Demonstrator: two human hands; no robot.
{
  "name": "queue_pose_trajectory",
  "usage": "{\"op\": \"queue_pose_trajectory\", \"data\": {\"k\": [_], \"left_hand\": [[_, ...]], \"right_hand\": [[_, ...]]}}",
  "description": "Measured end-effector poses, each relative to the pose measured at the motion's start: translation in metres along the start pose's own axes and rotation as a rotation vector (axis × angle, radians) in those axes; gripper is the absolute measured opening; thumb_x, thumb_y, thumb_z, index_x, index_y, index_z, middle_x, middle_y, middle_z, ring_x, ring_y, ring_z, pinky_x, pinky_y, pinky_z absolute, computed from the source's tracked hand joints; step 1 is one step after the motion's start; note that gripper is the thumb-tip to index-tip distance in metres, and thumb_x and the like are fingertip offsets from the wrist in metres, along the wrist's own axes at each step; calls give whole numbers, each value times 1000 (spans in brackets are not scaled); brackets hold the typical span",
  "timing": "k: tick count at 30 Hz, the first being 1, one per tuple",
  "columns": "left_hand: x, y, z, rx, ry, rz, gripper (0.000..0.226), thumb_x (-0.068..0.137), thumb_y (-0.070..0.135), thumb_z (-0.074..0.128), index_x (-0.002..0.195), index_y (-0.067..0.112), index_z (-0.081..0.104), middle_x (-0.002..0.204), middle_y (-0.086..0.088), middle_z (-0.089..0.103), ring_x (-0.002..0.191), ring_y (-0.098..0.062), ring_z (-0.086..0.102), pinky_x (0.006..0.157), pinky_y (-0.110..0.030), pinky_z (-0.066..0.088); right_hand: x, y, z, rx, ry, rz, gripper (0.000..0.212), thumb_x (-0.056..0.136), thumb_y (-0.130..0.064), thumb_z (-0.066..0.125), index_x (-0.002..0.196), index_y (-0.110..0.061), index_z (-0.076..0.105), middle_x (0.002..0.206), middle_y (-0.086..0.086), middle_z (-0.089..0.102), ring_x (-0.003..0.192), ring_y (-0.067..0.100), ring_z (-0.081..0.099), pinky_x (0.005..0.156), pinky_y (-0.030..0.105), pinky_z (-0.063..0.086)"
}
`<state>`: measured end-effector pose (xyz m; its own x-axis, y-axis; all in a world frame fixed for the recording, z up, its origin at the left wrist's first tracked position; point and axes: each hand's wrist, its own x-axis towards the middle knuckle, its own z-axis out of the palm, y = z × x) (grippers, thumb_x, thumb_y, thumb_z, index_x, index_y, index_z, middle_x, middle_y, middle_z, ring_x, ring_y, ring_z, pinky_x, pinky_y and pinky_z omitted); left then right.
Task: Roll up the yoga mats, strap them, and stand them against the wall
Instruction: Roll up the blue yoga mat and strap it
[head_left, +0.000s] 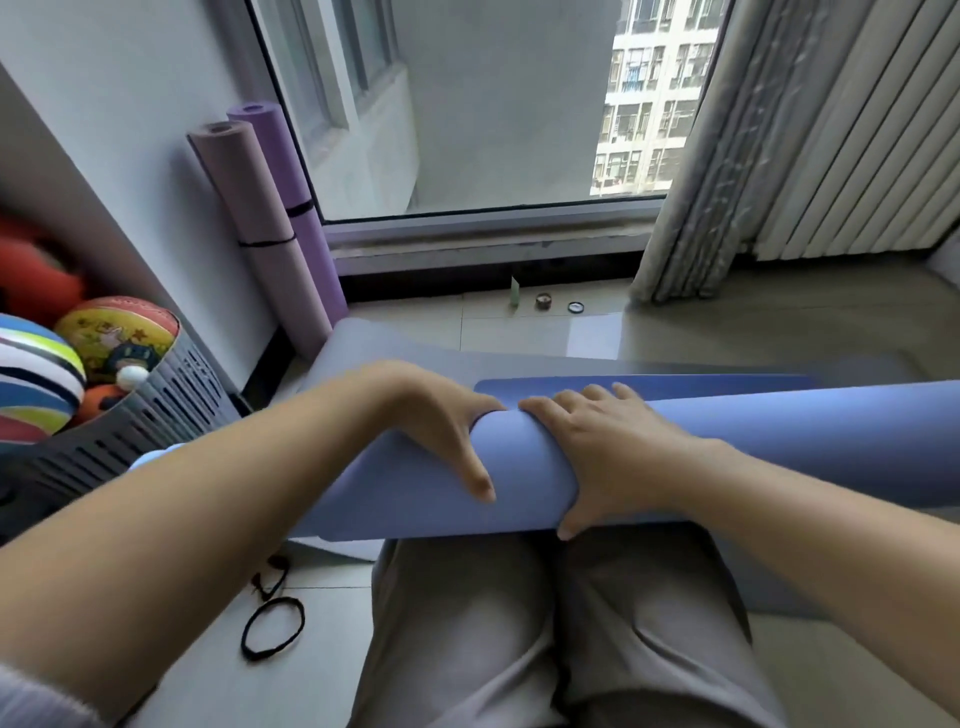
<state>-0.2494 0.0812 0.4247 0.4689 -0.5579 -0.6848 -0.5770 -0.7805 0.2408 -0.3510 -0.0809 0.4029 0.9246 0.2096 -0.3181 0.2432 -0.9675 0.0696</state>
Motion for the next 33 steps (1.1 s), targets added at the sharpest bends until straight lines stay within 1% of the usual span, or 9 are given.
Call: {"op": "queue_pose_trajectory", "data": {"k": [2, 7, 9, 11, 15, 19, 23, 26, 33], "left_hand": [[1, 3, -8, 60, 46, -17, 88, 67, 54, 78, 140, 44, 30, 138, 14, 49, 123, -15, 51, 106, -40, 40], [-1, 34, 29, 427, 413, -67, 93, 81, 43, 65, 151, 21, 8, 145, -8, 32, 133, -29, 34, 109, -66, 13], [5, 43, 53, 489, 498, -135, 104, 80, 44, 65, 151, 16, -5, 149, -12, 22, 136, -33, 26, 107, -69, -1], [11, 41, 63, 493, 575, -177, 109, 77, 47, 67, 151, 16, -6, 149, -13, 20, 136, -34, 25, 107, -68, -8], [13, 32, 63, 427, 668, -133, 107, 72, 51, 68, 151, 21, 1, 146, -9, 26, 132, -33, 31, 110, -65, -5], [7, 33, 48, 445, 745, -102, 104, 70, 49, 69, 149, 24, 6, 141, -6, 32, 128, -32, 35, 109, -67, -3], [-20, 38, 16, 468, 892, -131, 103, 70, 53, 67, 149, 26, 8, 142, -5, 32, 127, -31, 36, 110, -66, -3], [-42, 37, 22, 470, 858, -126, 105, 66, 56, 67, 147, 27, 6, 139, -2, 34, 126, -28, 37, 111, -63, -2], [-40, 35, 84, 416, 521, -41, 106, 66, 55, 66, 148, 27, 6, 133, -1, 38, 124, -28, 41, 113, -63, 2]], "right_hand": [[20, 11, -8, 130, -78, 11, 109, 55, -57, 83, 142, -32, 23, 132, -3, 47, 119, 23, 43, 98, 40, 38], [56, 34, -20, 306, -266, 40, 104, 55, -43, 90, 140, -29, 33, 138, -4, 48, 119, 21, 51, 98, 39, 45], [61, 36, -24, 311, -302, 50, 99, 57, -44, 88, 139, -29, 35, 137, -5, 49, 118, 21, 52, 94, 37, 46], [59, 35, -24, 307, -285, 43, 103, 58, -47, 87, 142, -29, 31, 139, -5, 47, 122, 21, 50, 95, 36, 44], [31, 28, 5, 97, -5, 29, 123, 52, -61, 82, 149, -25, 15, 141, 1, 43, 127, 25, 43, 106, 45, 34], [17, 28, 6, -79, 275, 19, 94, 54, -67, 67, 131, -24, 37, 115, 1, 58, 105, 26, 55, 91, 42, 39], [10, 34, -48, -157, 409, 6, 92, 50, -70, 64, 126, -25, 40, 107, 1, 60, 99, 27, 58, 89, 43, 40], [-5, 20, -65, -175, 341, -46, 88, 48, -72, 66, 119, -25, 42, 102, -3, 60, 94, 24, 60, 86, 43, 43], [-23, -13, -4, -18, 0, -88, 94, 53, -73, 70, 126, -25, 36, 109, -4, 57, 102, 22, 57, 88, 41, 39]]}}
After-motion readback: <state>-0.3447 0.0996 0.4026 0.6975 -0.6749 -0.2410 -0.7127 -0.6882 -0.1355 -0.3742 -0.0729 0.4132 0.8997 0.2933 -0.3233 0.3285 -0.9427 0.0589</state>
